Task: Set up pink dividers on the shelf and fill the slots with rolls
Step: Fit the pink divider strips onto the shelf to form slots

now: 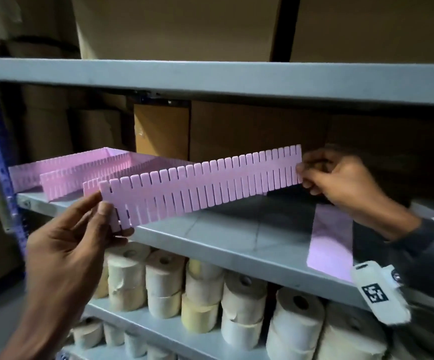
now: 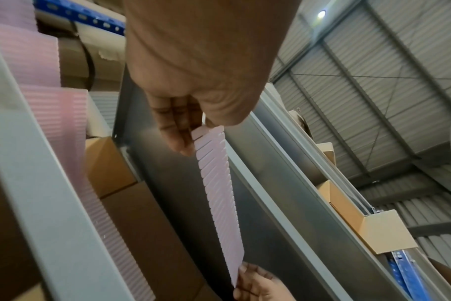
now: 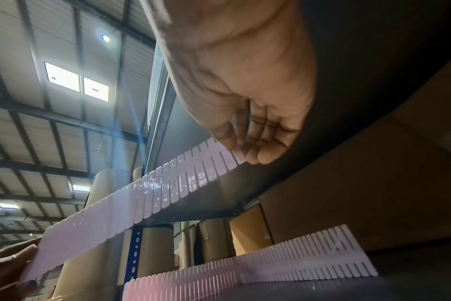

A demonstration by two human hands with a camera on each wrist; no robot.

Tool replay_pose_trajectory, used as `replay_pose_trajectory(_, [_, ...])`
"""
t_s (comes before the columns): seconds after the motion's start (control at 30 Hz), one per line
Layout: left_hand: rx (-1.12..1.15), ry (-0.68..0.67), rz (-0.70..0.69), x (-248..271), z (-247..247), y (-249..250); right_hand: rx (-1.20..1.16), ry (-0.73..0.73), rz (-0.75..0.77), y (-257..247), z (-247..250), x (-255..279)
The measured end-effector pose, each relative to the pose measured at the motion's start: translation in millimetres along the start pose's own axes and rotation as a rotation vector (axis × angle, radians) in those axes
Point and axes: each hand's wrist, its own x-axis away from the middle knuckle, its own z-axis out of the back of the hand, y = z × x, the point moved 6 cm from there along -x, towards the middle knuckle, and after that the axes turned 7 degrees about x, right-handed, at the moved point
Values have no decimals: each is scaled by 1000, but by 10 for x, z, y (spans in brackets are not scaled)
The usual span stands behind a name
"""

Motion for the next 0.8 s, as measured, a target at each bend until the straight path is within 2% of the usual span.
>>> replay_pose_trajectory(0.07, [-14, 14, 27, -99, 111, -22, 3, -26, 16, -95, -183, -170])
replay_pose_trajectory(0.23, [-149, 43, -42, -229, 372, -39, -12, -83, -18, -254, -608, -549])
replay_pose_trajectory(0.33, [-137, 53, -65, -349, 448, -75, -7, -107, -46, -392, -862, -756])
replay_pose_trajectory(0.47, [-141, 45, -108, -494, 446, -102, -69, -187, 12, -537, -1158, -999])
replay_pose_trajectory(0.6, [-177, 66, -104, -577, 506, -268, -82, -190, -9, -495, -1413, -1309])
replay_pose_trajectory(0.8, [-203, 115, -115, -758, 466, -478, -168, -333, 6, -330, -1832, -1813])
